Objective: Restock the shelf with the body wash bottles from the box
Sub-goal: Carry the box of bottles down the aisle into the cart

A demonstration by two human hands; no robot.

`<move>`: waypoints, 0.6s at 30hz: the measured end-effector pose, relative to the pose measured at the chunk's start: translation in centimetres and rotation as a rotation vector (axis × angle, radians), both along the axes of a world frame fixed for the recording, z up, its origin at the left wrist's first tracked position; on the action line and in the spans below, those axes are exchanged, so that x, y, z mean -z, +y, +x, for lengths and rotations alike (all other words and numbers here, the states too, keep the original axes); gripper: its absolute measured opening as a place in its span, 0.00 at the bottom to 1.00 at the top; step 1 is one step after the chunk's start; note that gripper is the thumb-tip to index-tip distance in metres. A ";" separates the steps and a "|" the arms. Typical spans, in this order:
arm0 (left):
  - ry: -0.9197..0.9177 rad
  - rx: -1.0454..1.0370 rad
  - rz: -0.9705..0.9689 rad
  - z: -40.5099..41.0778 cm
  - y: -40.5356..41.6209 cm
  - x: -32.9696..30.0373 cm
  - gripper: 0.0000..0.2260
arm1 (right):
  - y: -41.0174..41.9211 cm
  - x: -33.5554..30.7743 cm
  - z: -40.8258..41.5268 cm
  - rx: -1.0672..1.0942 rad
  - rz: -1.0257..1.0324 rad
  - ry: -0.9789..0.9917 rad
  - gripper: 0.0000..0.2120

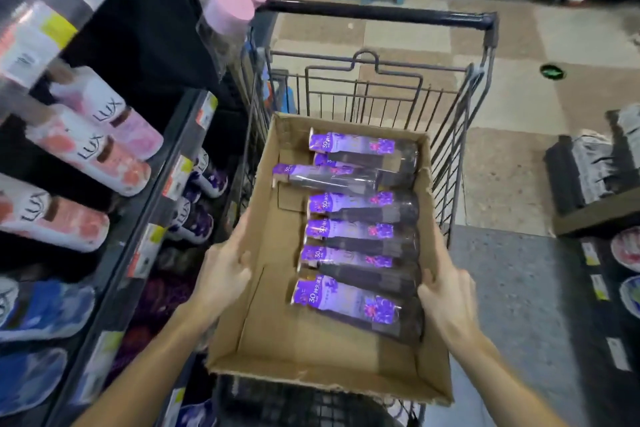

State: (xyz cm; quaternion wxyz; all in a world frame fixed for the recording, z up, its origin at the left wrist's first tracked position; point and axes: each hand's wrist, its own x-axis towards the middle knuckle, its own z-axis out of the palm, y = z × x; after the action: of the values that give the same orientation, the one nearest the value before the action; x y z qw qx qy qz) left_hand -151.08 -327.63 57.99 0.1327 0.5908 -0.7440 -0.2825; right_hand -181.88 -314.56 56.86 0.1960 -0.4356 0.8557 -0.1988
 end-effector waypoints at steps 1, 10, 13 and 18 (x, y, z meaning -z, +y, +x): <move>-0.011 0.012 0.009 0.0 -0.6 1.1 0.42 | -0.6 0.8 0.2 -0.001 0.013 -0.010 0.50; -0.137 0.061 -0.030 -0.3 -2.4 8.7 0.39 | -1.8 7.9 2.8 0.075 0.066 -0.042 0.50; -0.134 0.100 -0.025 -1.7 -1.7 10.0 0.40 | -1.0 10.3 2.8 0.090 0.091 -0.068 0.53; -0.159 0.144 0.079 -2.7 -0.3 15.4 0.52 | 0.5 15.2 2.7 0.132 0.151 -0.129 0.53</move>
State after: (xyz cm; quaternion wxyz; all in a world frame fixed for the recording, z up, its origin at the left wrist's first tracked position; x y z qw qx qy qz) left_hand -153.83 -327.92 42.61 0.0295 0.5612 -0.7810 -0.2725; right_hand -179.14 -314.07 41.65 0.2694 -0.3486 0.8807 -0.1740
